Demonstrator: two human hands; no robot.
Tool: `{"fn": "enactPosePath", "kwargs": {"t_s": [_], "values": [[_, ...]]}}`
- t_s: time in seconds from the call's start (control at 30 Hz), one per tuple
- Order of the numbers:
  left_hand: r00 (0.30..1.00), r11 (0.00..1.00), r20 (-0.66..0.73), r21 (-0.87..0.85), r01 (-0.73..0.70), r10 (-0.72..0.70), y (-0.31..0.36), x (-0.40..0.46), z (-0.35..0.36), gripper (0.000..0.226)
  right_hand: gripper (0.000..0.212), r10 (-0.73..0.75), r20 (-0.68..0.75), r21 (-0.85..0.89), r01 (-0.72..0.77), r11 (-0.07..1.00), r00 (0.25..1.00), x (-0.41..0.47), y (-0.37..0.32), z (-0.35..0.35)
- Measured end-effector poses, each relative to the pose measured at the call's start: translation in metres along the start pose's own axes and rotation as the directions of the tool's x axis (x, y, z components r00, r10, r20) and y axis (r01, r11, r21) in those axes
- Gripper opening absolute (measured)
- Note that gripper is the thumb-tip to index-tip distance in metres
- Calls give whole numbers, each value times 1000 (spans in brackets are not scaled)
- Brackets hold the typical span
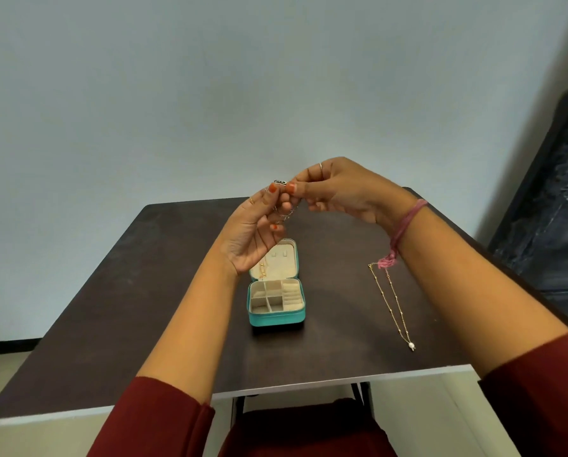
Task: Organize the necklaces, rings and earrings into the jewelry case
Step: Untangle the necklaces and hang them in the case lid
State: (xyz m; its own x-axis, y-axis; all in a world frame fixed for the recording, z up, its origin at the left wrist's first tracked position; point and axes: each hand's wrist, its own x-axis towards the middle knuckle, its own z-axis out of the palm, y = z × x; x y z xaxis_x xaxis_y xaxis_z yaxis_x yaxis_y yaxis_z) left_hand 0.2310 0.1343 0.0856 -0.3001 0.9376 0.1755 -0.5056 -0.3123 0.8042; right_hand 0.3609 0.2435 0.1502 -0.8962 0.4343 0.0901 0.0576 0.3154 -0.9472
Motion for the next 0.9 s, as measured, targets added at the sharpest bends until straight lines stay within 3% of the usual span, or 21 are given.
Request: {"fn": "enactPosePath", "kwargs": {"t_s": [0.13,0.27,0.47,0.6,0.67,0.77,0.83,0.9], "values": [[986,988,-146,141,-58,78,-1,1,-13,30,7,-150,-98,-234,124,964,984,14,-5,8],[969,956,-227,293,-30,100,-6,0,-22,17,7,-277,-94,-537,186,823,956,23,-5,14],[953,941,-289,338,11,92,-12,3,-38,29,14,-344,-84,-707,187,682,935,37,7,26],[919,914,-383,400,73,94,-20,4,-61,19,18,-341,-64,-787,163,595,938,46,23,33],[849,872,-506,473,126,152,-31,5,-80,25,19,-317,-60,-814,138,565,947,49,35,37],[769,731,-619,597,331,157,-53,-1,-108,50,21,-284,-52,-836,114,537,958,51,52,44],[783,617,-605,674,407,143,-67,-5,-119,66,22,-262,-37,-845,109,523,964,51,64,49],[805,571,-574,715,403,151,-75,-4,-124,73,23,-251,-16,-866,112,487,968,51,75,53]]}}
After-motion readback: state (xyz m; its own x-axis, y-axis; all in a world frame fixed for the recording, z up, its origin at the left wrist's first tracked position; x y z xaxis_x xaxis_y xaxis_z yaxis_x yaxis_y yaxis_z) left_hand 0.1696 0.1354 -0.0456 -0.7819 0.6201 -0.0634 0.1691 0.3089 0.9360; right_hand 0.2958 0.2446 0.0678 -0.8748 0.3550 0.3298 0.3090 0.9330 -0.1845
